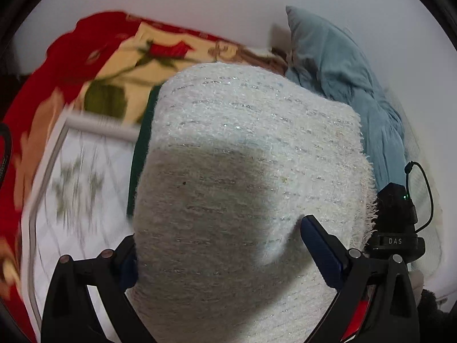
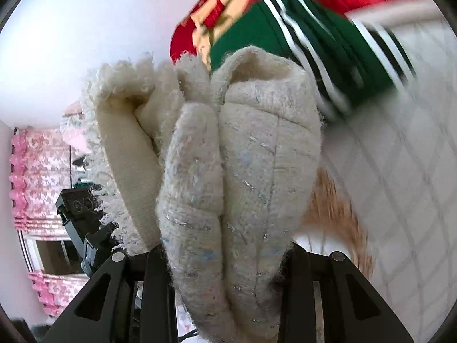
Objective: Fold large clothes
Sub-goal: 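Place the folded cardigan onto the green striped garment and release both grippers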
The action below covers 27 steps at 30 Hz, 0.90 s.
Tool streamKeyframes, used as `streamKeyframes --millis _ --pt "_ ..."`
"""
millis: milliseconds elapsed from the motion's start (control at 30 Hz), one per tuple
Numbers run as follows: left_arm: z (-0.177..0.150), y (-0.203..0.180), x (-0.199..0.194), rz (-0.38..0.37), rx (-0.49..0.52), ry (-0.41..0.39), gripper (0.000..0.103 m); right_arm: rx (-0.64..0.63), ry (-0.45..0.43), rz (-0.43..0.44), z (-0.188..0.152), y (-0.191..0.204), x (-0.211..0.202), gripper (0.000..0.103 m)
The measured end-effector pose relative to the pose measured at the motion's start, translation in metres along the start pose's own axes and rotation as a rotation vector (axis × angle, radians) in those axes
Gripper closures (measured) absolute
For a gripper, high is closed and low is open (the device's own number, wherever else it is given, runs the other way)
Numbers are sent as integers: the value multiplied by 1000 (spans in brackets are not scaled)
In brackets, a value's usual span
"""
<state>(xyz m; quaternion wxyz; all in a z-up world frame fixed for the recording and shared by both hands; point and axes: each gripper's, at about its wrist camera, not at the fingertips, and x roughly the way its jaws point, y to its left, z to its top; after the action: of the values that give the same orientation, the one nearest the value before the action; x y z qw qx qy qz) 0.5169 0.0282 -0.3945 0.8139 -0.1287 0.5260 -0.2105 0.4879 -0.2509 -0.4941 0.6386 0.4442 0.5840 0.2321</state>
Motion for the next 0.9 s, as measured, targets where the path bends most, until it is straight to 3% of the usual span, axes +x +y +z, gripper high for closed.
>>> streamKeyframes --millis 200,333,400,533,600,700,800,867,900 --pt "87 26 69 43 21 9 3 -13 -7 -25 144 15 26 69" --pt "110 57 131 66 -4 89 3 16 33 -96 213 0 68 69" --pt "111 65 156 102 18 118 3 28 57 -149 228 -23 81 69" --pt "107 68 161 102 30 116 3 34 66 -190 240 -34 92 67" --pt "102 64 151 109 30 109 3 9 61 -250 236 -28 89 58" --pt "99 58 131 175 23 66 3 -82 7 -444 213 -8 78 38" --pt "94 49 106 280 50 28 3 -174 -99 -668 187 26 65 32" --pt "85 40 87 339 71 -2 3 -211 -154 -756 166 43 57 28" --pt "78 33 72 362 78 -20 3 -226 -180 -786 153 49 53 17"
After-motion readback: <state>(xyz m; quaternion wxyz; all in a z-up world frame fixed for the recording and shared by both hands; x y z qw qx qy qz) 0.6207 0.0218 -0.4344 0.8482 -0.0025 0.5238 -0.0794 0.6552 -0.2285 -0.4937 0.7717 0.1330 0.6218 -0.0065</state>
